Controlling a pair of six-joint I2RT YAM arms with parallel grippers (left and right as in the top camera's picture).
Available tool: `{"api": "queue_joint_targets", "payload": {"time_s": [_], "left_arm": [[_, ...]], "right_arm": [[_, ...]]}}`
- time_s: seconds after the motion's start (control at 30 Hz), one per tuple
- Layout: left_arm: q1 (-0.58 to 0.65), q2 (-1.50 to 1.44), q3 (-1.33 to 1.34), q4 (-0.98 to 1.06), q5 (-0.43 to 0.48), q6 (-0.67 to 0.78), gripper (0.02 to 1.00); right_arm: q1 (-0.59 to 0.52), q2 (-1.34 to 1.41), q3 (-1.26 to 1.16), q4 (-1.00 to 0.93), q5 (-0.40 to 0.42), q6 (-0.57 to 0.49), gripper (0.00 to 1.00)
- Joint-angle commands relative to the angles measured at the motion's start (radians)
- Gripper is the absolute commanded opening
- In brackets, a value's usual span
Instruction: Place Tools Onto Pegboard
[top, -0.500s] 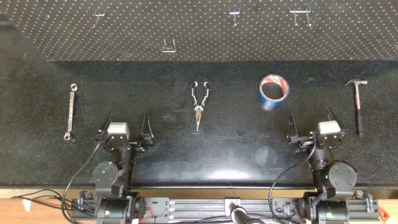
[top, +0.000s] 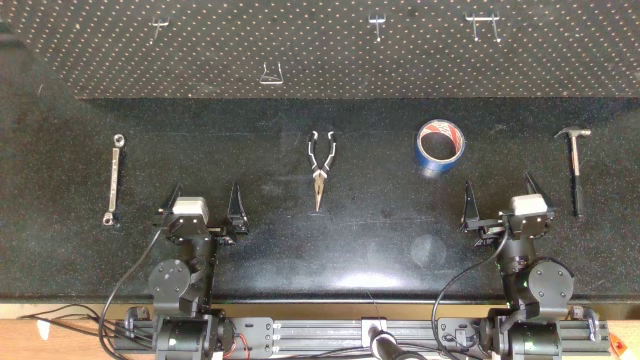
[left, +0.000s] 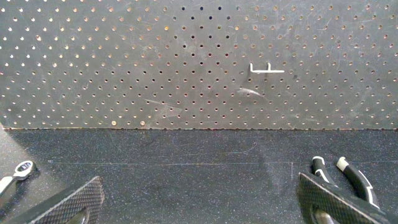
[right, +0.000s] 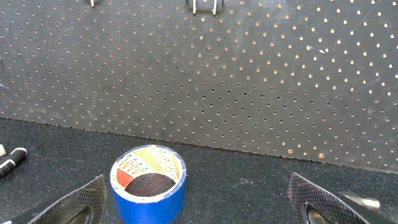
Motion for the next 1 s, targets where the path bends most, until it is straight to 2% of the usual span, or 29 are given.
{"api": "queue_joint_targets", "payload": {"time_s": [0.03,0.73,0.83,0.87,0.93,1.0], "left_arm": [[-0.003,0.005,-0.003,-0.004,-0.015,0.02,0.996],[-0.001,0.02,0.003,0.0,0.005,0.021,0.996],[0.018,0.286,0.196,-0.001,-0.014,0.021,0.996],[0.018,0.401,0.275,-0.002,-0.054,0.021,0.996],[0.019,0.567,0.423,-0.121,-0.127,0.021,0.998],[0.038,0.732,0.634,-0.415,-0.129,0.021,0.996]], "right_arm": [[0.006,-0.007,-0.005,-0.002,0.002,-0.01,0.943],[0.006,-0.007,-0.005,-0.003,0.002,-0.01,0.943],[0.006,-0.007,-0.005,-0.002,0.002,-0.01,0.943],[0.006,-0.007,-0.005,-0.003,0.002,-0.01,0.943],[0.006,-0.007,-0.005,-0.003,0.002,-0.01,0.943],[0.006,-0.007,-0.005,-0.003,0.002,-0.01,0.943]]}}
